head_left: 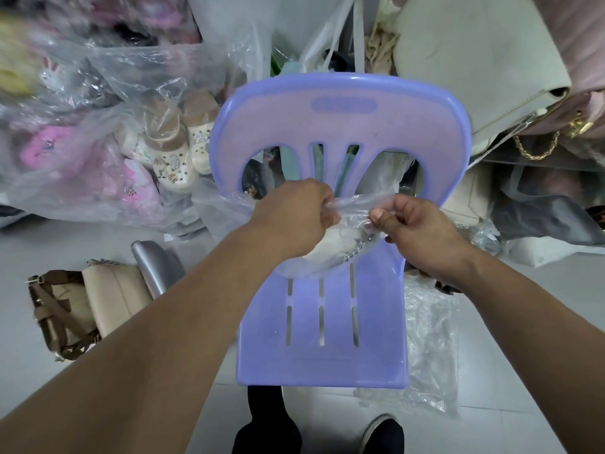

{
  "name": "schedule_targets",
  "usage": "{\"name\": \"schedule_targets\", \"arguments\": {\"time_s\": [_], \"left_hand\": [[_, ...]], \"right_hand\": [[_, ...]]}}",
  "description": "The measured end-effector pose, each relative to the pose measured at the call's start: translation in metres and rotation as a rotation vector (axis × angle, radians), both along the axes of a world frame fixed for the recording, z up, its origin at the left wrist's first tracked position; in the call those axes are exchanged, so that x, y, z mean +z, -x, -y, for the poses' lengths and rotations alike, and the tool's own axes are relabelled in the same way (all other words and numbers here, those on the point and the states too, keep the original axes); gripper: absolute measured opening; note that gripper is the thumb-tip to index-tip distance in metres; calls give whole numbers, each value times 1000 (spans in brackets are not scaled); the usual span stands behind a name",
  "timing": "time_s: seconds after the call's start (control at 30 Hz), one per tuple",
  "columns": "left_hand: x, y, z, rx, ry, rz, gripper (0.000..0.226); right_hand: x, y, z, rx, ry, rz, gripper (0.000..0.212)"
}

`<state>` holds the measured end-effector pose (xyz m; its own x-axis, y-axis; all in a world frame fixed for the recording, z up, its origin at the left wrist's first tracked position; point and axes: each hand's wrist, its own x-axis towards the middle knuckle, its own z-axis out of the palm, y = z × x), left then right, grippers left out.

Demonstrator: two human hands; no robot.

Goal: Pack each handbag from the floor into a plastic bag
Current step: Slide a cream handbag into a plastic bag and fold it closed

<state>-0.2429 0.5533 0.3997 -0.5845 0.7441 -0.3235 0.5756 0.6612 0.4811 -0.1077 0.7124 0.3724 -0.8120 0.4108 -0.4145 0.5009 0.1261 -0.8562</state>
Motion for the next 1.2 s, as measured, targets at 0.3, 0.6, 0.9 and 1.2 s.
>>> {"name": "schedule_targets", "arguments": {"time_s": [0.3, 0.6, 0.9, 1.2], "left_hand": [[-7, 0, 3, 49, -29, 86, 19], [-5, -2, 4, 102, -106, 133, 5], [-2, -6, 4, 92, -121, 176, 14], [3, -5, -2, 42, -95, 99, 8]], "right_hand": [[7, 5, 7, -118, 77, -27, 4], [3, 1, 18, -53, -79, -64, 10], [3, -6, 13, 1, -111, -69, 6], [4, -8, 11, -39, -31, -44, 1]]}}
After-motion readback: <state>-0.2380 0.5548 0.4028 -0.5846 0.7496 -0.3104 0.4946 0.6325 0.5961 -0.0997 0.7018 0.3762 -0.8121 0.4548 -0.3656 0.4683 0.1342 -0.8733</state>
